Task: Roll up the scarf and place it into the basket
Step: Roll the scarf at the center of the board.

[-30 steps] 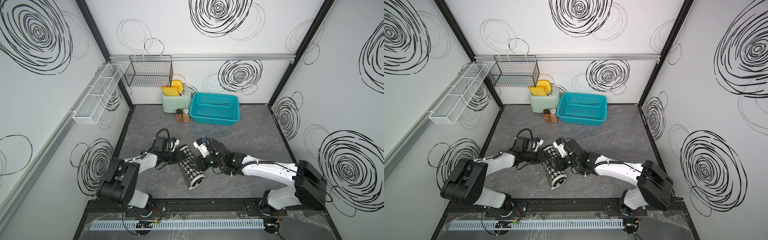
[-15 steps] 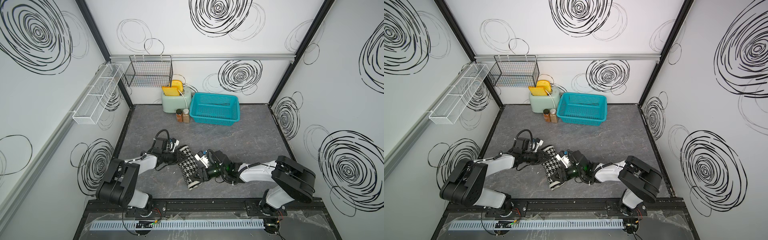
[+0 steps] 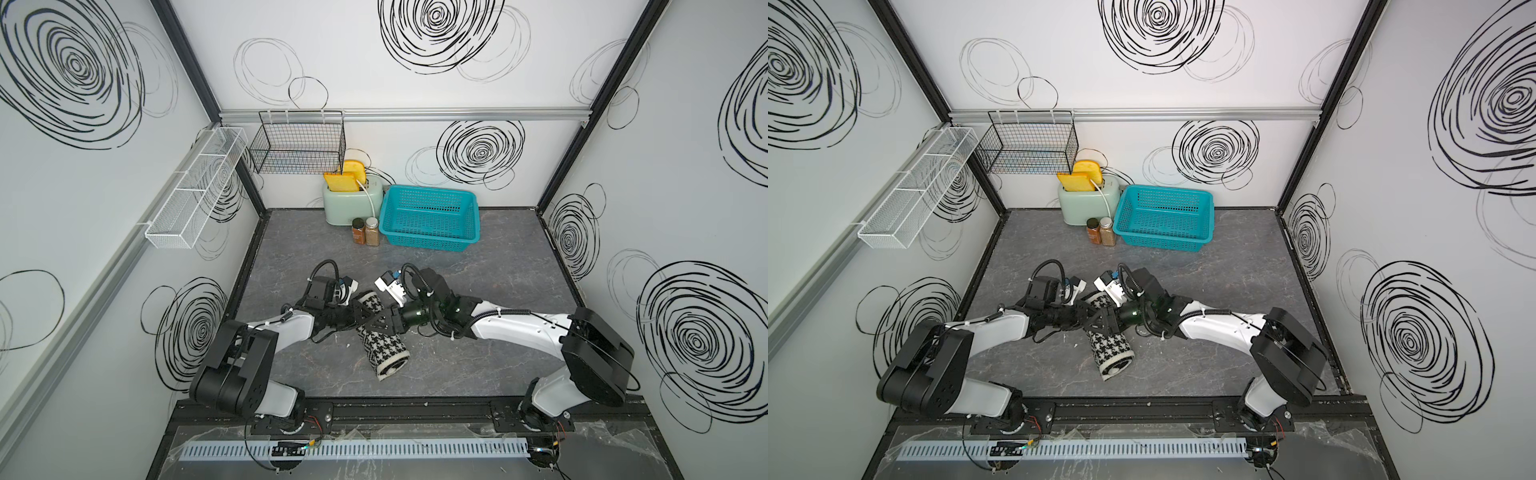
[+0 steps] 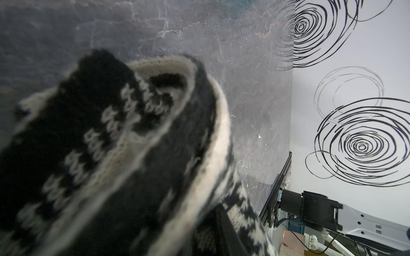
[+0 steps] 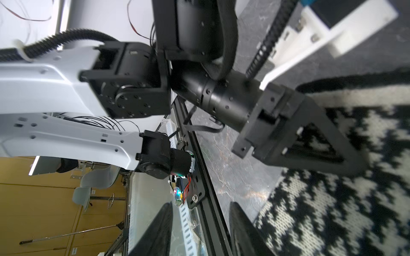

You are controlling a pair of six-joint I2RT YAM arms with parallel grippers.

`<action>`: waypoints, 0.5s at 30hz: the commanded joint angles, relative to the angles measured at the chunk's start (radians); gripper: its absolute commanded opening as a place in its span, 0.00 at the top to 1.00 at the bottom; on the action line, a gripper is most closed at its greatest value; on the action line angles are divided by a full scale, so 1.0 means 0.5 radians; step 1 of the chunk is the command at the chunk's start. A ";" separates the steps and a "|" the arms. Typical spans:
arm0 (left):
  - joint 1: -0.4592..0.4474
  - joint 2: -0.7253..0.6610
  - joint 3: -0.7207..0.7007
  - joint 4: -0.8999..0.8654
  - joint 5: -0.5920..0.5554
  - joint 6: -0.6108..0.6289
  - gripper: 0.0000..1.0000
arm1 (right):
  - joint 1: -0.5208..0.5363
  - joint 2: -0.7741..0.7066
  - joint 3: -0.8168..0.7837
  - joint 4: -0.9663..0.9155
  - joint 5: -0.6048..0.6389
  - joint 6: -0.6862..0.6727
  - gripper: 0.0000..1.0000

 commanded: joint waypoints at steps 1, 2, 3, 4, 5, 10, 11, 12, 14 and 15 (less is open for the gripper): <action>-0.011 0.032 -0.077 -0.152 -0.189 -0.016 0.78 | -0.014 0.207 -0.169 0.189 -0.192 0.104 0.58; -0.011 0.031 -0.079 -0.152 -0.191 -0.014 0.78 | -0.006 0.246 -0.212 0.269 -0.232 0.124 0.58; -0.010 0.028 -0.079 -0.157 -0.194 -0.013 0.78 | 0.003 0.274 -0.245 0.314 -0.252 0.132 0.58; -0.008 0.024 -0.080 -0.160 -0.197 -0.010 0.78 | 0.013 0.309 -0.272 0.350 -0.280 0.133 0.58; -0.005 0.023 -0.082 -0.160 -0.197 -0.010 0.78 | 0.026 0.344 -0.300 0.386 -0.299 0.133 0.58; -0.004 0.011 -0.078 -0.152 -0.188 -0.028 0.78 | 0.033 0.502 -0.452 0.506 -0.281 0.157 0.58; -0.003 0.010 -0.073 -0.155 -0.185 -0.029 0.78 | 0.033 0.529 -0.487 0.504 -0.254 0.160 0.58; -0.005 0.009 -0.069 -0.161 -0.183 -0.029 0.77 | 0.033 0.552 -0.510 0.501 -0.235 0.163 0.58; 0.001 -0.006 -0.055 -0.165 -0.174 -0.031 0.75 | 0.039 0.590 -0.535 0.407 -0.173 0.141 0.58; -0.001 -0.029 -0.048 -0.173 -0.173 -0.037 0.72 | 0.045 0.600 -0.540 0.359 -0.140 0.129 0.58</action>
